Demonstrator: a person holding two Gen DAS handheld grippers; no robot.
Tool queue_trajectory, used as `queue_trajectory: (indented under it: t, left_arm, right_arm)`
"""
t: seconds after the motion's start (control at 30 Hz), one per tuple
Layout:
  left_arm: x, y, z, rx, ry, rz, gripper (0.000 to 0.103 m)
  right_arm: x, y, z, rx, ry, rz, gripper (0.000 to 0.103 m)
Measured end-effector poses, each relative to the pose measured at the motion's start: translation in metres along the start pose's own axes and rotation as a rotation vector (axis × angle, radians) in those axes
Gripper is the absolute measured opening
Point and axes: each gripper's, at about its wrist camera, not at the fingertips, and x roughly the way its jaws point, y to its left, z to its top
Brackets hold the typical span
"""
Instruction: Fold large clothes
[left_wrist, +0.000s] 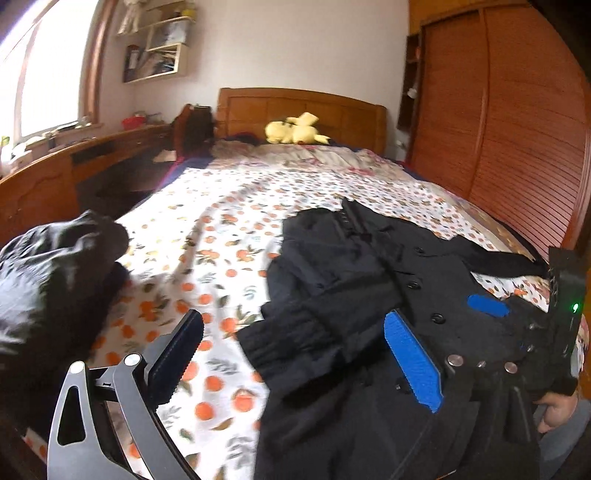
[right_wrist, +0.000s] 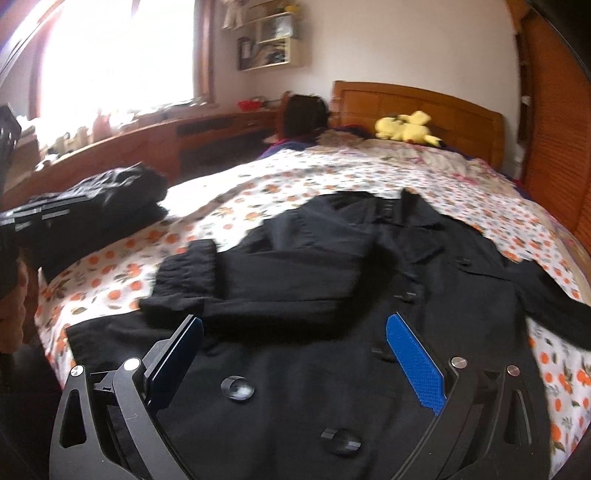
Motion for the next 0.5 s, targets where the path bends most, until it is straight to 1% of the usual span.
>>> queue_trajectory:
  t: [0.03, 0.1, 0.17, 0.23, 0.4, 0.5]
  left_arm:
    - [-0.003, 0.006, -0.001, -0.006, -0.001, 0.006, 0.100]
    - [-0.010, 0.016, -0.002, -0.008, -0.006, 0.023, 0.101]
    - [-0.016, 0.026, -0.004, -0.012, -0.009, 0.033, 0.101]
    - [-0.025, 0.036, -0.007, -0.028, -0.013, 0.028, 0.101]
    - [-0.047, 0.053, -0.018, -0.040, -0.028, 0.049, 0.101]
    - [-0.059, 0.063, -0.024, -0.042, -0.034, 0.056, 0.101]
  right_arm:
    - [0.003, 0.006, 0.001, -0.010, 0.005, 0.011, 0.096]
    - [0.013, 0.026, 0.002, -0.036, 0.025, 0.047, 0.093]
    - [0.022, 0.039, 0.003, -0.044, 0.048, 0.089, 0.087]
    - [0.032, 0.055, 0.004, -0.054, 0.069, 0.133, 0.083]
    - [0.054, 0.090, 0.006, -0.105, 0.139, 0.234, 0.071]
    - [0.066, 0.108, 0.007, -0.142, 0.179, 0.259, 0.066]
